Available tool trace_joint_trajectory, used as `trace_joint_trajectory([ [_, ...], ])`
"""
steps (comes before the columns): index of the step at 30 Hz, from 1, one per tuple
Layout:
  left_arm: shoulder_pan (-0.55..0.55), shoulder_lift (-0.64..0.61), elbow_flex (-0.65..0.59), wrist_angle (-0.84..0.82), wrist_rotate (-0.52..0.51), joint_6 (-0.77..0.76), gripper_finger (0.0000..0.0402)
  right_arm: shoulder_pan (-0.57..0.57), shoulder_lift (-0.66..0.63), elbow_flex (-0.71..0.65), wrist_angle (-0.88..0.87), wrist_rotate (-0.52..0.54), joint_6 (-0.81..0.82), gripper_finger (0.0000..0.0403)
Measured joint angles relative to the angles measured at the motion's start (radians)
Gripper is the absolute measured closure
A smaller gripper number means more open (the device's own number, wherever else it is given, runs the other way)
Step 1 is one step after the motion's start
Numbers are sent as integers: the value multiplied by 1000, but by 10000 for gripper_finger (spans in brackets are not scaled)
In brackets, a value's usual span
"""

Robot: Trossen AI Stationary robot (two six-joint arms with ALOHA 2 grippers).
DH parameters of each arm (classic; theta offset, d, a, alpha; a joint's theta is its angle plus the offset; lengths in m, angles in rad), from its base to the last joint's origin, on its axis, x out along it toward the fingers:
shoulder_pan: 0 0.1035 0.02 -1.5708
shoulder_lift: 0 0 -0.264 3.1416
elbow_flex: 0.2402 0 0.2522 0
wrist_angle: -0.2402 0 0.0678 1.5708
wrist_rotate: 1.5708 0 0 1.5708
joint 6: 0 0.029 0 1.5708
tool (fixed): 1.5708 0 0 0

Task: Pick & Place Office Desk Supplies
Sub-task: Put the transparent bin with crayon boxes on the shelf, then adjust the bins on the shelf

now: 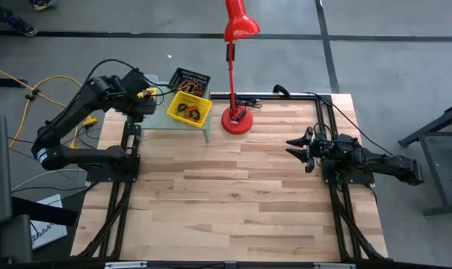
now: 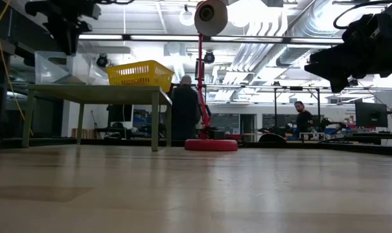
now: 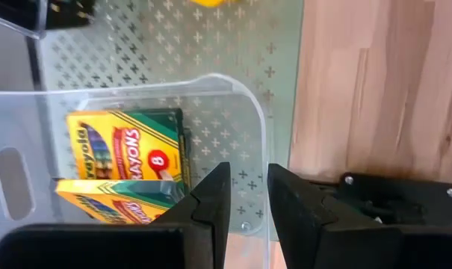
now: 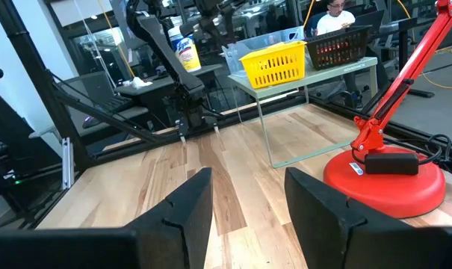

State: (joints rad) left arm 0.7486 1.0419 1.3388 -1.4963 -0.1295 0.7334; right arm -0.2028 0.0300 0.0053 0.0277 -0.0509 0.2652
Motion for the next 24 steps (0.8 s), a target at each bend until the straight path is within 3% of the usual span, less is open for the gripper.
trace_joint_trajectory([
  [12, -52, -44, 10, 37, 1, -54, 318, 0, 0, 0, 0, 0, 0, 247],
  [24, -174, -27, 10, 289, -19, -91, 318, 0, 0, 0, 0, 0, 0, 247],
])
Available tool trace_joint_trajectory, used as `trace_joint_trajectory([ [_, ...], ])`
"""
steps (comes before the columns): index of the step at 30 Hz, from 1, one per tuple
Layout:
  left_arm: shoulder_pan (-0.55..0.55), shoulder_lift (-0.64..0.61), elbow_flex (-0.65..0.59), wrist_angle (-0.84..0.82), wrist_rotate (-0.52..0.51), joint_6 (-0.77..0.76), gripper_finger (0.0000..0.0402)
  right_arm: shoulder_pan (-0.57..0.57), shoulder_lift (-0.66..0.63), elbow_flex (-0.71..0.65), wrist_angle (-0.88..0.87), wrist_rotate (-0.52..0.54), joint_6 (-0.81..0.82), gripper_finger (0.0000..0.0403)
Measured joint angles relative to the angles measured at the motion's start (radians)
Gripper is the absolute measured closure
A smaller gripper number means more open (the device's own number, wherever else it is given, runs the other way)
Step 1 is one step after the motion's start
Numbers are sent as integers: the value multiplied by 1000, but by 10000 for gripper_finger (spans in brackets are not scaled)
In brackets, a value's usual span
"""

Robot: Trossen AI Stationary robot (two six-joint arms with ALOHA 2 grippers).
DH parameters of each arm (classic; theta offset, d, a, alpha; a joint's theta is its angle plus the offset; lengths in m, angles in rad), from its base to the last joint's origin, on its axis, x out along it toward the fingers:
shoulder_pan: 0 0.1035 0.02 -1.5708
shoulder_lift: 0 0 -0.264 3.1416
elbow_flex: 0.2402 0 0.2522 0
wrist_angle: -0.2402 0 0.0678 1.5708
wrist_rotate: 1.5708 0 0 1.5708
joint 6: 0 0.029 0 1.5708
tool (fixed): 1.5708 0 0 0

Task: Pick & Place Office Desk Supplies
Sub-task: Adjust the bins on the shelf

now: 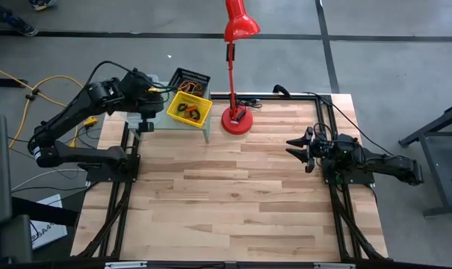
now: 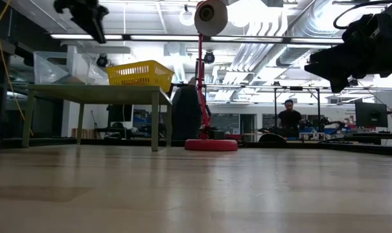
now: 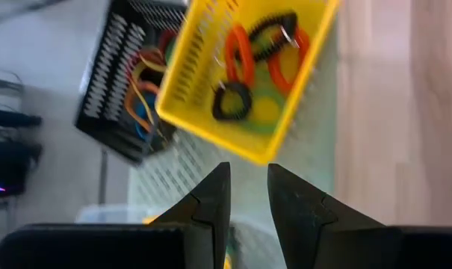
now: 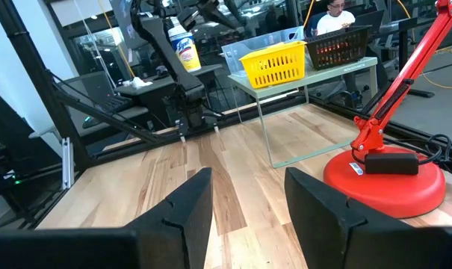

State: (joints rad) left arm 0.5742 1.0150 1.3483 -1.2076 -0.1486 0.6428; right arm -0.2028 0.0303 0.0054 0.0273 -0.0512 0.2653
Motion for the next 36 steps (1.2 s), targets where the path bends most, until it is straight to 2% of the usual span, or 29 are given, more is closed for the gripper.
trace_joint_trajectory([
  [5, -35, 52, 0, 98, -43, 18, 318, 0, 0, 0, 0, 0, 0, 247],
  [11, -41, 123, 0, 169, -45, 21, 318, 0, 0, 0, 0, 0, 0, 247],
  [17, -41, 205, 0, 259, -53, 87, 318, 0, 0, 0, 0, 0, 0, 247],
  [24, -39, 278, -1, 352, -135, 139, 318, 0, 0, 0, 0, 0, 0, 247],
  [36, -18, 299, -1, 249, -138, -80, 318, 0, 0, 0, 0, 0, 0, 247],
])
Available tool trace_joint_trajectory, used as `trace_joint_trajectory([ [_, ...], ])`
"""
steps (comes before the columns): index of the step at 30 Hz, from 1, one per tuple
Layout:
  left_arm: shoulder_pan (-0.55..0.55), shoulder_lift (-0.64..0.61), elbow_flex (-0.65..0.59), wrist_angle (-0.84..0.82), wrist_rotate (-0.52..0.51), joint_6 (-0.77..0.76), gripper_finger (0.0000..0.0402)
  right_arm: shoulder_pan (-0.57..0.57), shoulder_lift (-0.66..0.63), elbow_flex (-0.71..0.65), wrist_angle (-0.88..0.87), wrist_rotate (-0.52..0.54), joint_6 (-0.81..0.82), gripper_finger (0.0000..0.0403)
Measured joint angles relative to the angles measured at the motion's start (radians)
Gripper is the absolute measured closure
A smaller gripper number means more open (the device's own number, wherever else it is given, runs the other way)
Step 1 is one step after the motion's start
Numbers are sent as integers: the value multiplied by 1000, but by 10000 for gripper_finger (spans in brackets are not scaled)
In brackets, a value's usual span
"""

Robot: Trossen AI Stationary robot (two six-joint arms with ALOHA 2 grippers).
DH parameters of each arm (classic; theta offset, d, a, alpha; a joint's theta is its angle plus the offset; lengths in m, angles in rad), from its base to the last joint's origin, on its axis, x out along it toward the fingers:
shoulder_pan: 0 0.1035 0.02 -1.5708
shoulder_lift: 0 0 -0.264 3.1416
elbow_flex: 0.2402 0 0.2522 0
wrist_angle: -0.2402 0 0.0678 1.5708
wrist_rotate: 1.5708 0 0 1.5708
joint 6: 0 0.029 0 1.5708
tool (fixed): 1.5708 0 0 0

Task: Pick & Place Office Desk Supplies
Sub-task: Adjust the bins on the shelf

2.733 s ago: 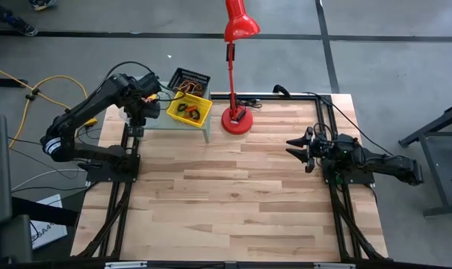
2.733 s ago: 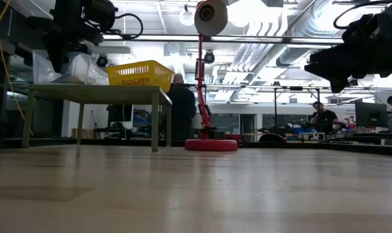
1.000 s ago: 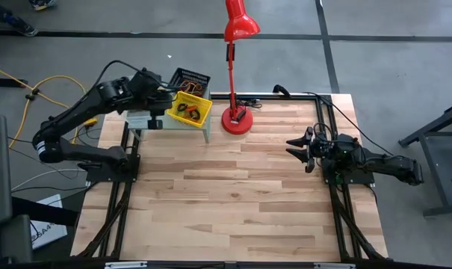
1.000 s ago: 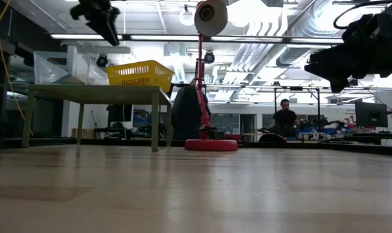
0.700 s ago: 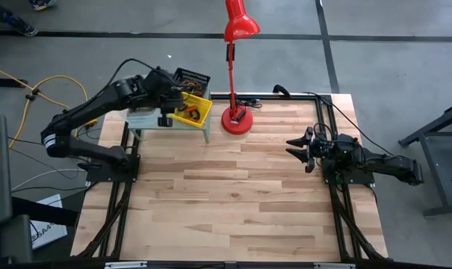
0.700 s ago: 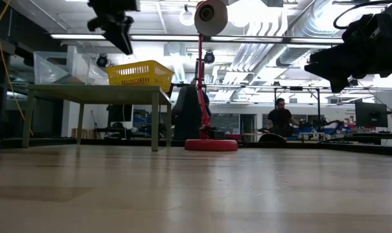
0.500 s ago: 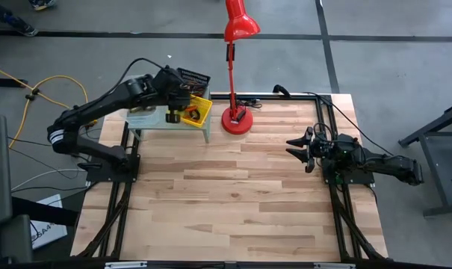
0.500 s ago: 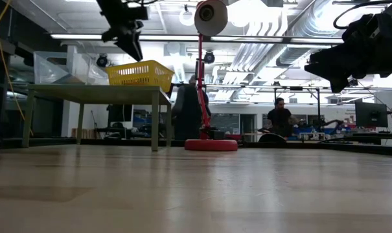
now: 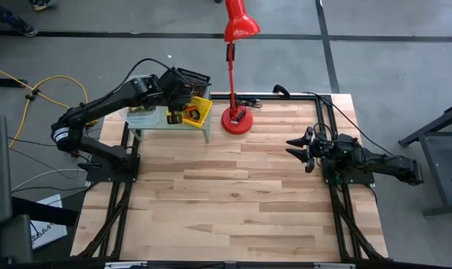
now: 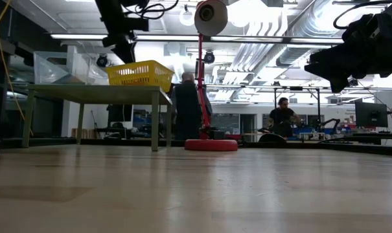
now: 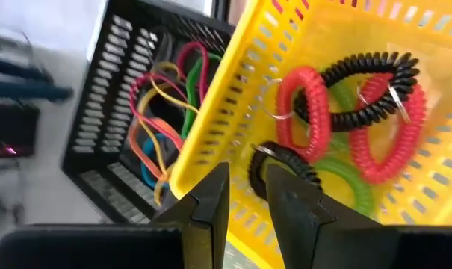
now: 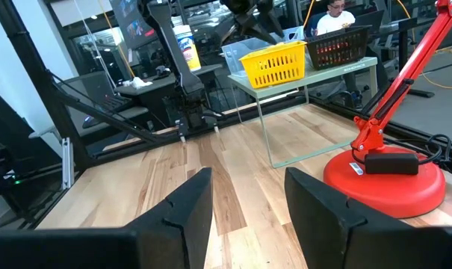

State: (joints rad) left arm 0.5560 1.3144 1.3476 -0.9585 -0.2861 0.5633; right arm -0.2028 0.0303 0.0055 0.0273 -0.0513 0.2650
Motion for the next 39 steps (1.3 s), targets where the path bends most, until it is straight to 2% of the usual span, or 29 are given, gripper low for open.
trace_joint_trajectory([
  [9, -9, -1, 0, -116, 4, -128, 318, 0, 0, 0, 0, 0, 0, 247],
  [18, -11, -5, 0, -171, 109, -213, 318, 0, 0, 0, 0, 0, 0, 247],
  [26, -11, -5, 0, -213, 108, -281, 318, 0, 0, 0, 0, 0, 0, 247],
  [39, -11, -45, 0, -239, 62, -277, 318, 0, 0, 0, 0, 0, 0, 247],
])
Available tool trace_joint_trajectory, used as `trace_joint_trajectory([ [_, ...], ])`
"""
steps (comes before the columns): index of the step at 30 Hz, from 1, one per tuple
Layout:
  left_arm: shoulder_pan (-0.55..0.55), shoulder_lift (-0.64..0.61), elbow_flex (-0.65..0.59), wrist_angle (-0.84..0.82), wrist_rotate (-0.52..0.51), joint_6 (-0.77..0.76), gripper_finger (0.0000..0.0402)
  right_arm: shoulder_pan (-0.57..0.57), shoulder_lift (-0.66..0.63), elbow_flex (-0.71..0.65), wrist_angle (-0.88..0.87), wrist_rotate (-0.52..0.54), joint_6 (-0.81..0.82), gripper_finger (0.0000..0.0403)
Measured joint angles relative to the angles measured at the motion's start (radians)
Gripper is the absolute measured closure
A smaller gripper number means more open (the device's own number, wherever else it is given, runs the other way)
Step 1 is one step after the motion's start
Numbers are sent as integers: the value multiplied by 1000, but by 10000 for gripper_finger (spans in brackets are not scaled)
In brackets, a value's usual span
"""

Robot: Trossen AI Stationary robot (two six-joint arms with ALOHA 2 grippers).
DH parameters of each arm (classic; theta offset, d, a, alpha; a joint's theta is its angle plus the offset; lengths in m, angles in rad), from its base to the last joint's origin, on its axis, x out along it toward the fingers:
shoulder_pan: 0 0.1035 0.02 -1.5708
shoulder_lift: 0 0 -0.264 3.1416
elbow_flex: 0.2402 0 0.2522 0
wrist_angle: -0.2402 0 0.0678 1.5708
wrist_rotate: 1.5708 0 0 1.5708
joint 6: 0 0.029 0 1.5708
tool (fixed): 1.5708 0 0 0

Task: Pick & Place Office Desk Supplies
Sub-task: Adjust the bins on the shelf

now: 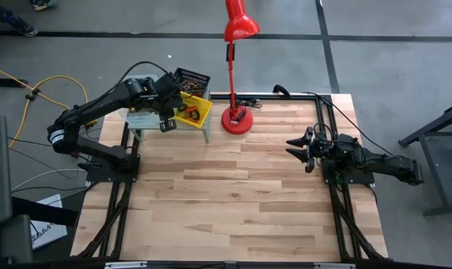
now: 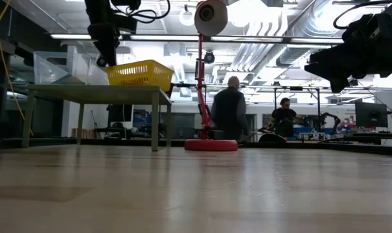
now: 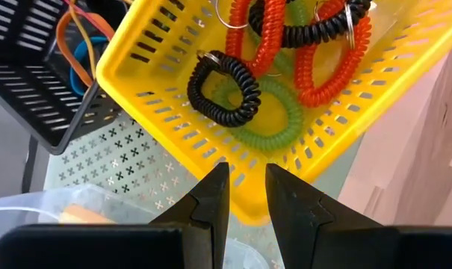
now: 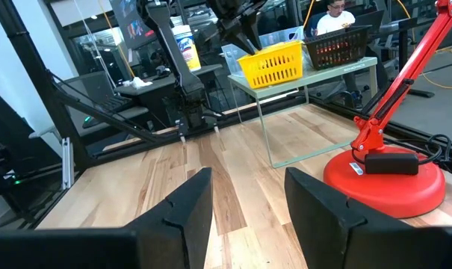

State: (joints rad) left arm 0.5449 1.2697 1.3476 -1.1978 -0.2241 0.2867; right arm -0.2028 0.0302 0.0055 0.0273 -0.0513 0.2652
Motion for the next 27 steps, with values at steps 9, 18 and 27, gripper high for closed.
trace_joint_trajectory([
  [9, 0, -5, 0, 43, -63, 139, 318, 0, 0, 0, 0, 0, 0, 247],
  [18, -76, -28, 57, 43, -27, 341, 318, 0, 0, 0, 1, 0, 0, 247],
  [27, -100, -29, 60, -8, 140, 338, 318, 0, 0, 0, 1, 0, 0, 247],
])
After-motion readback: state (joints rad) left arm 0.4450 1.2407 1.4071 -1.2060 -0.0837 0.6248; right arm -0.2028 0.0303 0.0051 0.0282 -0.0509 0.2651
